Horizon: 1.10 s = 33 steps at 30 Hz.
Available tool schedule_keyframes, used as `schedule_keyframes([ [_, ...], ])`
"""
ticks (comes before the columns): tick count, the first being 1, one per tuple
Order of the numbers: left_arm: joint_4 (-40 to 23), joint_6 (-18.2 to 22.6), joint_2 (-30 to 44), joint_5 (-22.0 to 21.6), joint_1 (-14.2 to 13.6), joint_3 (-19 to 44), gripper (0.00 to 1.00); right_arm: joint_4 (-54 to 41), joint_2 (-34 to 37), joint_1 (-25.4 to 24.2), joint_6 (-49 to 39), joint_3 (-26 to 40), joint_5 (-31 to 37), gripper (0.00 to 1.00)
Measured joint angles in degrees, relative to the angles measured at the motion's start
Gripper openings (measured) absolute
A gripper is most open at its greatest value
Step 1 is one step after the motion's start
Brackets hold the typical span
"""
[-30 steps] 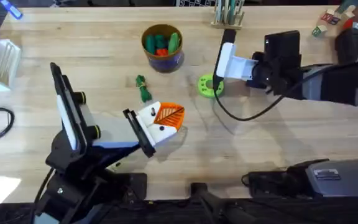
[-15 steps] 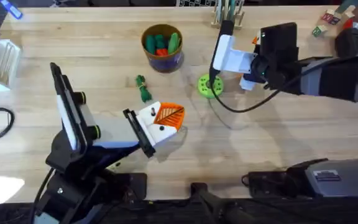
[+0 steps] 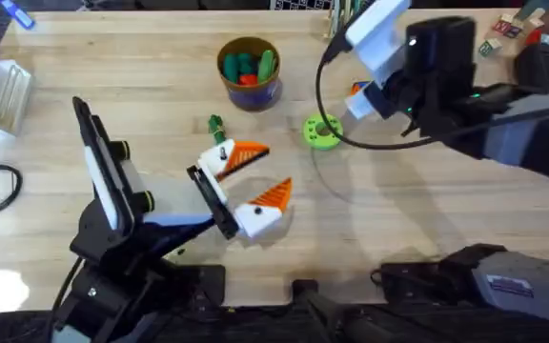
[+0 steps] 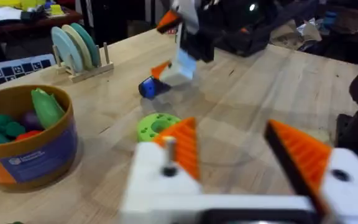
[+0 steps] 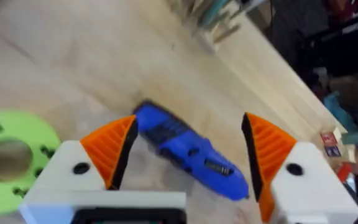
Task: Pick up the gripper from the table and insert it into the empty holder that is missing its gripper. Then pick up a screw, insert it into the mounting hole, and use the screwdriver to tighten it. Finally, clean up the table by picking up the vegetable and placing it into the bucket.
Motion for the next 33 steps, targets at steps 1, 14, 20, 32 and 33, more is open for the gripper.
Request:
schedule_keyframes([
  [1, 0.0, 0.0, 0.0, -0.07, 0.0, 0.0, 0.766, 0.14, -1.34, 0.02, 1.67, 0.52, -1.2, 0.992],
  [14, -0.91, -5.78, 0.02, -12.45, -0.11, 1.18, 0.986, 0.11, -8.24, 0.02, 11.89, 1.85, -6.86, 0.992],
  [20, -15.21, -13.53, 5.22, -28.59, -0.11, 12.34, 0.986, 0.47, -9.67, 0.02, 15.77, 1.85, -7.05, 0.992],
  [32, -29.77, -16.33, 42.53, -39.94, 2.08, 38.37, 0.986, 0.7, -9.67, 0.02, 17.01, 1.85, -7.12, 0.992],
  [33, -29.81, -16.35, 44.78, -39.96, 2.08, 39.22, 0.986, 0.7, -9.67, 0.02, 17.03, 1.85, -7.12, 0.992],
])
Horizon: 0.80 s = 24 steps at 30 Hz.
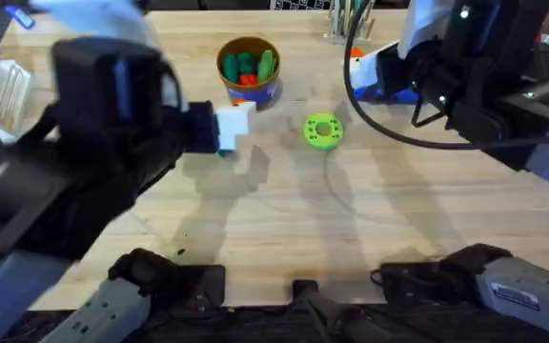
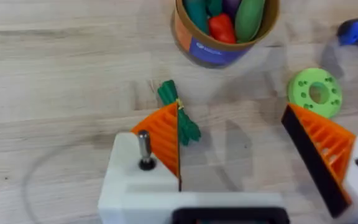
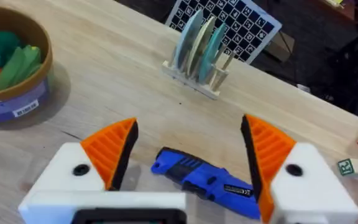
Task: Pick up the gripper from the table and insert it into the empty holder that is missing its gripper. Then pick up a screw, insert it into the mounting hole, and use the screwdriver to tighten it. Finally, clean up the table by picking up the vegetable and placing it into the bucket.
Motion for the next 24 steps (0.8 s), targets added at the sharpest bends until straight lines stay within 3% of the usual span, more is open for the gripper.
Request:
schedule_keyframes([
  [6, -0.72, -1.37, 8.87, -0.48, 0.6, 1.34, 0.988, 0.07, 0.0, 0.0, 0.0, 0.0, -0.02, 0.992],
  [15, 2.57, -15.0, 24.34, -2.57, 7.29, 1.34, 0.986, 0.07, 0.0, 0.0, 0.2, 0.0, -0.13, 0.992],
  [20, 8.25, -17.2, 31.82, -2.89, 7.58, 1.37, 0.986, 0.04, 0.0, 0.0, 0.22, 0.0, -0.13, 0.992],
  [24, 9.35, -18.03, 36.27, -2.89, 7.58, 1.45, 0.986, 0.04, 0.0, 0.0, 0.22, 0.0, -0.13, 0.992],
])
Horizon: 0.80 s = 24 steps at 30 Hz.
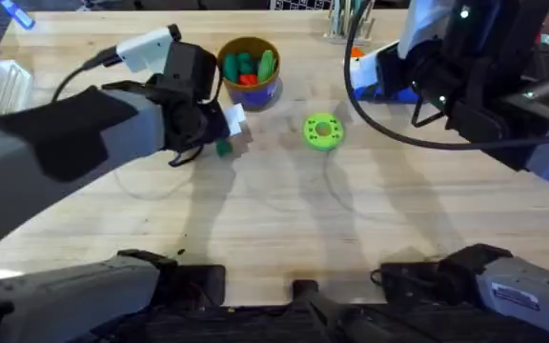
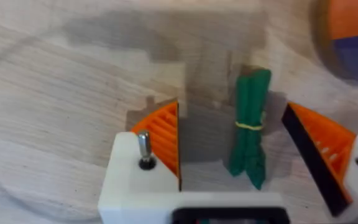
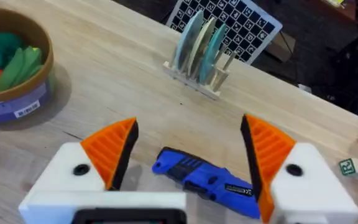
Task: Pick up the gripper from the table and insert it into the empty holder that is missing its gripper. Then pick up a screw, insert it into the mounting hole, and use the screwdriver to tighten it. Finally, clean up the table by picking up the vegetable and placing it into the bucket.
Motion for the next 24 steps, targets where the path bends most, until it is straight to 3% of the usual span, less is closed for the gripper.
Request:
schedule_keyframes([
  [2, -0.57, -0.73, 1.34, -0.04, 0.0, 0.0, 0.977, 0.0, 0.0, 0.0, 0.04, 0.0, 0.0, 0.992],
  [6, -1.68, -1.41, 1.74, -0.31, 0.07, 0.4, 0.766, 0.0, 0.0, 0.0, 0.17, 0.0, 0.0, 0.992],
  [7, -1.75, -1.63, 1.74, -0.13, 0.04, 0.44, 0.672, 0.01, 0.0, 0.0, 0.17, 0.0, 0.0, 0.992],
  [11, -2.05, -1.83, 1.67, 0.02, -0.04, 0.56, 0.065, 0.02, 0.0, 0.0, 0.17, 0.0, 0.0, 0.992],
  [14, -2.75, -1.94, 1.67, 0.28, 0.0, 1.02, 0.024, 0.01, 0.0, 0.0, 0.17, 0.0, 0.0, 0.992],
  [17, -9.33, -2.04, 1.67, 0.77, 0.0, 4.05, 0.024, 0.02, 0.0, 0.0, 0.17, 0.0, 0.0, 0.992],
  [21, -20.62, -2.08, 1.67, -0.1, 0.0, 15.1, 0.024, 0.0, 0.0, 0.0, 0.2, 0.0, 0.0, 0.992],
  [24, -22.43, -2.06, 1.56, -0.86, 0.0, 24.04, 0.024, 0.03, 0.0, 0.0, 0.17, 0.0, 0.0, 0.992],
])
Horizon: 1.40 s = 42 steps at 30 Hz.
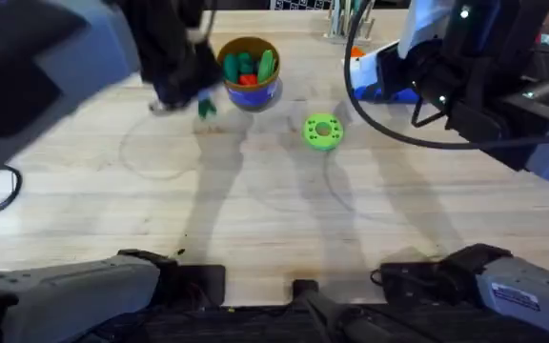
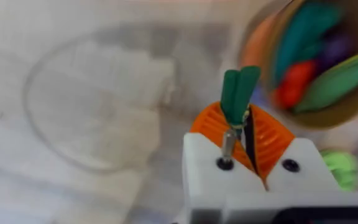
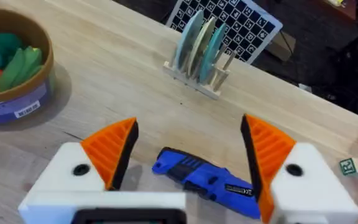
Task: Pick up the gripper from the table and insert it into the empty holder that is missing its gripper. Then pick up a screw, insert it into the mounting hole, and use the screwdriver to tighten it. Finally, clean up the table by picking up the vegetable and placing it into the bucket.
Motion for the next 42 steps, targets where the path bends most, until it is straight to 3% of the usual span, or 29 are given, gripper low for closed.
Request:
schedule_keyframes([
  [3, 4.35, 0.08, -0.49, 0.03, -0.32, 4.71, 0.024, -0.01, 0.0, 0.0, 0.0, 0.0, 0.0, 0.992],
  [8, 13.31, 2.57, 0.12, 0.43, -2.76, 5.33, 0.024, -0.01, 0.0, 0.0, 0.0, 0.0, 0.0, 0.992],
  [16, 19.72, 6.26, 10.84, 1.95, -4.22, 5.31, 0.045, -0.01, 0.0, 0.0, 0.0, 0.0, 0.0, 0.992],
  [18, 19.94, 6.54, 12.84, 2.44, -4.17, 5.29, 0.301, -0.01, 0.0, 0.0, 0.0, 0.0, 0.0, 0.992],
  [22, 20.55, 6.58, 13.59, 3.42, -4.27, 5.29, 0.922, -0.01, 0.0, 0.0, 0.01, 0.0, 0.0, 0.992],
  [23, 20.66, 6.6, 13.35, 3.62, -4.31, 5.29, 0.97, -0.01, 0.0, 0.0, 0.02, 0.0, 0.0, 0.992],
  [30, 21.08, 10.33, 12.4, 3.67, -4.02, 5.29, 0.985, -0.03, 0.0, 0.0, 4.35, 0.0, 0.0, 0.992],
  [35, 18.92, 15.51, 6.59, 3.64, -4.02, 5.31, 0.986, -3.68, -2.84, 0.0, 8.93, 0.0, 0.0, 0.992],
  [42, 0.29, 20.83, -10.13, 3.46, -4.02, 6.7, 0.985, -27.58, -14.1, 0.11, 12.24, 3.45, -0.03, 0.992],
])
